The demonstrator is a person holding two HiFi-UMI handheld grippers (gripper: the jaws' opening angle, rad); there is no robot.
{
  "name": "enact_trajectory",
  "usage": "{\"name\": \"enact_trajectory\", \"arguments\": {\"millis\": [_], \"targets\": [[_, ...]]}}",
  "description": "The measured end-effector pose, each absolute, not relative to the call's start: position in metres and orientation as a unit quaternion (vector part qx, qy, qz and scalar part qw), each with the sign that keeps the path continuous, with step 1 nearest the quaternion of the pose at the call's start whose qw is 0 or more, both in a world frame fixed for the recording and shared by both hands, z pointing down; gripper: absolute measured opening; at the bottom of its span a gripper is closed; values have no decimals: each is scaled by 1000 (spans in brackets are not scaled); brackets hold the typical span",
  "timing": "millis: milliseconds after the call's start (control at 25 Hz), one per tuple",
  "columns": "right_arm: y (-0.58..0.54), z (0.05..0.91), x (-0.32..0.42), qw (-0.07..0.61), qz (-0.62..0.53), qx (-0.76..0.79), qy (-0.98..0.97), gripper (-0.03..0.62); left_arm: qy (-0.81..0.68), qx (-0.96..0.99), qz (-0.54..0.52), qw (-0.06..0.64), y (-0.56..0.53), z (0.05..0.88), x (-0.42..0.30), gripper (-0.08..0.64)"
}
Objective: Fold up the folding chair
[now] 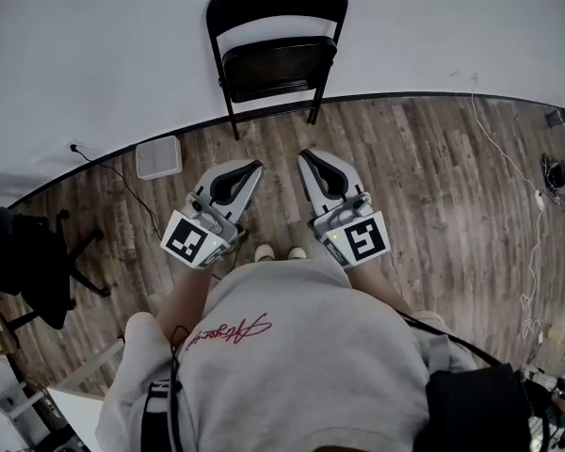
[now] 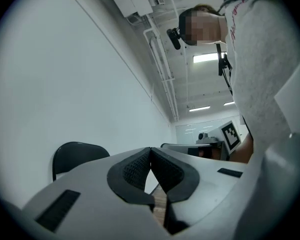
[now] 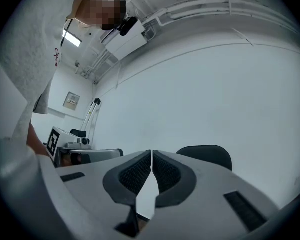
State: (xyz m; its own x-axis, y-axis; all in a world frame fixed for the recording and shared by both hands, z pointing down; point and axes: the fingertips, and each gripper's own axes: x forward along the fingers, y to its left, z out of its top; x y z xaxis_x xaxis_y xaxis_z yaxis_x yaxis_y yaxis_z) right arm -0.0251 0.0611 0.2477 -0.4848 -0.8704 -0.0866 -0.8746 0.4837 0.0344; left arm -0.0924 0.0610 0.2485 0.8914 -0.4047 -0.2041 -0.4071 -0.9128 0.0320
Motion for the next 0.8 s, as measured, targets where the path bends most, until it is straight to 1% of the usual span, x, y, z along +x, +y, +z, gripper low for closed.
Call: {"name": "enact_trajectory", "arguments": {"millis": [160,320,520,680,800], "targets": [[81,234,-23,29,54,-497,866,25,224,-968,106,34,79,243,-79,17],[94,234,-17,25,55,-489,870,22,214,-966,146,19,94,225,-68,17],[96,232,-18,27,56,-475,878,18,217,-968,124,27,102,229,-63,17],[93,230,-20,31,53,-469,881,18,208,-969,131,20,103,225,-61,17],[94,229,-21,33,54,-469,881,18,206,-971,114,30,106,231,-60,17]]}}
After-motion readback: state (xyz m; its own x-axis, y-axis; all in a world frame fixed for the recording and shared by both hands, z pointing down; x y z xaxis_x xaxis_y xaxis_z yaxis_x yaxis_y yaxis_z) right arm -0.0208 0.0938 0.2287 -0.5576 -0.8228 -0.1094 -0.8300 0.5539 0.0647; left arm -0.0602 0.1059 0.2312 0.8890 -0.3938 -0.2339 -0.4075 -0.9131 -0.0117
